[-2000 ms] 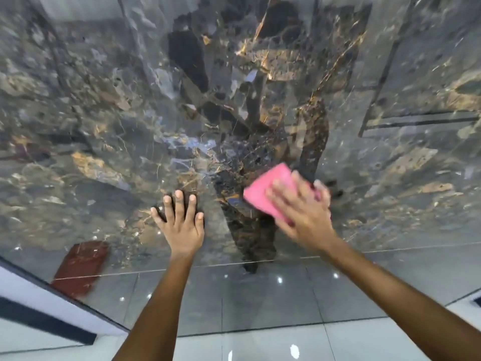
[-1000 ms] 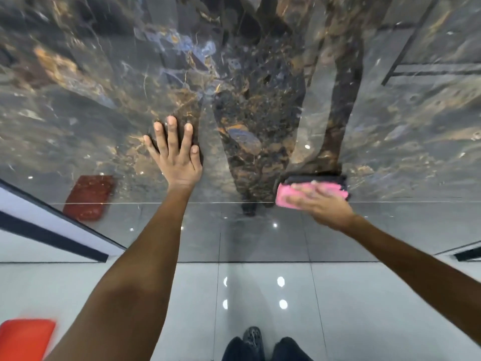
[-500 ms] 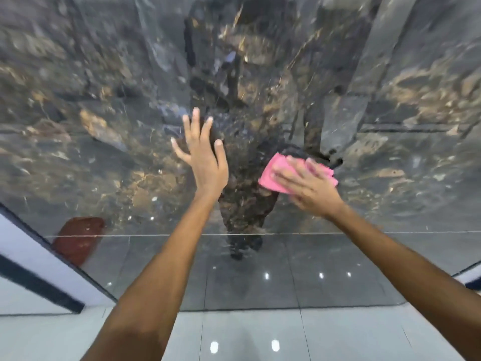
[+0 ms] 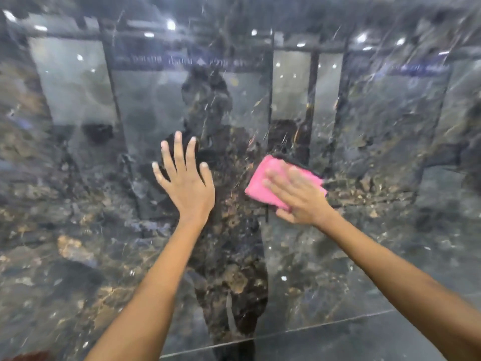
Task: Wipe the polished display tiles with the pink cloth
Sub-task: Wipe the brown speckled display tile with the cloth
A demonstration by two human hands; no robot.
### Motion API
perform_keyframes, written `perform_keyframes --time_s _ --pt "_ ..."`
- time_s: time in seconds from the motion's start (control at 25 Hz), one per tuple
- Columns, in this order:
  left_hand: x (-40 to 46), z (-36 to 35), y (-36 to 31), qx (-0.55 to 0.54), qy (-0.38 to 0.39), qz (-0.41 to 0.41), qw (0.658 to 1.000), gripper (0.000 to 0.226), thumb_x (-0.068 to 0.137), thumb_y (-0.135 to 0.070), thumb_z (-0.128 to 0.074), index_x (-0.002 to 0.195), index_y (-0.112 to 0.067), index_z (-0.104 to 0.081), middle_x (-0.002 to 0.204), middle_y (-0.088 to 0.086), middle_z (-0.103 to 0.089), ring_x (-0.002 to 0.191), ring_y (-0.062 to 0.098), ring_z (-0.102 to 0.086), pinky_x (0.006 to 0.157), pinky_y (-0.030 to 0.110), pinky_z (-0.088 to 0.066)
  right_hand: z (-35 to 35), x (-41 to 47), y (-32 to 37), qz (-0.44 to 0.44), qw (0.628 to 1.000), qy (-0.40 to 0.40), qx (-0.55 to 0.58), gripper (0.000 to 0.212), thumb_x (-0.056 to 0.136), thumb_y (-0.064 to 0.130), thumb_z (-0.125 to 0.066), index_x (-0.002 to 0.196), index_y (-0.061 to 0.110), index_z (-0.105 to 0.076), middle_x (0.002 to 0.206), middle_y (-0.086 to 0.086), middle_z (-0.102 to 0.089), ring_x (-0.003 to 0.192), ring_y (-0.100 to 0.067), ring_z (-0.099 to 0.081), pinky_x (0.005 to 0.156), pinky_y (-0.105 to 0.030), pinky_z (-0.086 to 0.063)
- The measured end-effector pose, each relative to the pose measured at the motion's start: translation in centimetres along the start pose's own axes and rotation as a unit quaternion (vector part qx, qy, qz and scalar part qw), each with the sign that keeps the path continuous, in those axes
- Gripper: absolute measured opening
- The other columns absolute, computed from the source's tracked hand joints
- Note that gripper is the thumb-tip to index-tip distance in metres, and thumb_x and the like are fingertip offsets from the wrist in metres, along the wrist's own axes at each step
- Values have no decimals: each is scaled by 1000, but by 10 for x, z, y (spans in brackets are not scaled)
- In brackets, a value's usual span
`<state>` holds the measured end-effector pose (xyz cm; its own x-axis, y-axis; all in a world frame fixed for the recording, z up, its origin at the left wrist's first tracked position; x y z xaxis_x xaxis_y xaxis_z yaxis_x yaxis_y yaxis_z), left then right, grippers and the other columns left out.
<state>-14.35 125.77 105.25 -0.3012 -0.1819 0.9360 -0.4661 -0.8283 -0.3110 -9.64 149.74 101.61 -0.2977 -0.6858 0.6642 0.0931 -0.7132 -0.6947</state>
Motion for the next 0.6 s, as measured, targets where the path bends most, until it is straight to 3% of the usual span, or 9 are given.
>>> perform_keyframes --time_s 0.08,0.16,0.2,0.24,0.28,0.36,0.44,0.52,0.6 --pt "17 7 -21 -42 -6 24 999 58 89 -22 -48 146 -19 -37 161 3 -21 149 26 -10 116 55 -3 19 -1 -90 -315 946 -72 -3 89 73 26 -58 151 7 -21 158 -18 -12 145 -38 -9 117 -47 -9" --pt "47 10 -51 -69 -21 -3 997 59 89 -22 -46 147 -18 -35 162 2 -18 150 25 -7 117 50 3 42 1 -153 -613 773 -152 59 83 75 26 -54 150 3 -26 156 -19 -20 145 -40 -10 118 -47 -11" --pt "61 10 -62 -70 -20 -17 997 59 91 -23 -45 149 -19 -33 162 1 -18 150 24 -7 117 48 4 47 13 -154 -673 705 -189 121 81 76 25 -52 150 2 -26 156 -20 -23 145 -40 -13 117 -49 -15" --pt "74 7 -70 -60 -19 -29 998 58 94 -24 -43 151 -20 -31 162 0 -17 150 25 -7 118 48 4 50 31 -145 -657 703 -215 165 80 76 21 -52 149 2 -27 153 -23 -27 144 -40 -19 117 -49 -20" --pt "83 1 -77 -38 -17 -39 998 58 97 -26 -40 153 -21 -27 163 0 -15 150 25 -7 118 50 2 47 48 -129 -574 770 -210 184 81 75 18 -54 149 2 -26 151 -25 -31 141 -39 -25 117 -45 -22" --pt "88 -9 -80 8 -13 -45 999 56 101 -31 -32 156 -23 -19 163 0 -12 151 26 -6 119 52 -2 35 65 -69 -207 961 -110 149 79 76 18 -56 148 2 -27 149 -25 -34 142 -33 -25 118 -40 -19" --pt "86 -15 -77 27 -19 -49 998 55 103 -33 -28 156 -23 -17 164 0 -10 151 26 -4 119 51 -3 31 44 -79 0 997 -45 61 73 81 27 -53 147 5 -33 147 -22 -39 140 -32 -30 118 -43 -19" --pt "83 -18 -76 34 -26 -51 998 55 103 -34 -27 156 -22 -18 164 0 -9 151 25 -2 120 50 -2 46 29 -154 -177 977 -110 43 75 79 28 -54 149 11 -31 146 -22 -41 133 -36 -41 117 -33 -20" --pt "84 -17 -77 39 -38 -48 997 55 103 -33 -27 156 -21 -19 164 0 -9 151 25 -2 120 49 -2 73 27 -240 -536 815 -199 92 71 83 24 -54 150 14 -30 153 -15 -32 134 -33 -38 106 -26 -27"
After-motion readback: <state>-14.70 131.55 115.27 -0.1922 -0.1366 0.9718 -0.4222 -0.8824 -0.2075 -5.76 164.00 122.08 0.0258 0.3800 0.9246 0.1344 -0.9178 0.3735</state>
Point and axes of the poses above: each hand's wrist, its own x-axis towards the middle knuckle, its own z-axis out of the back of the hand, y = z × x, the point moved 5 cm from there along x, towards the middle knuckle
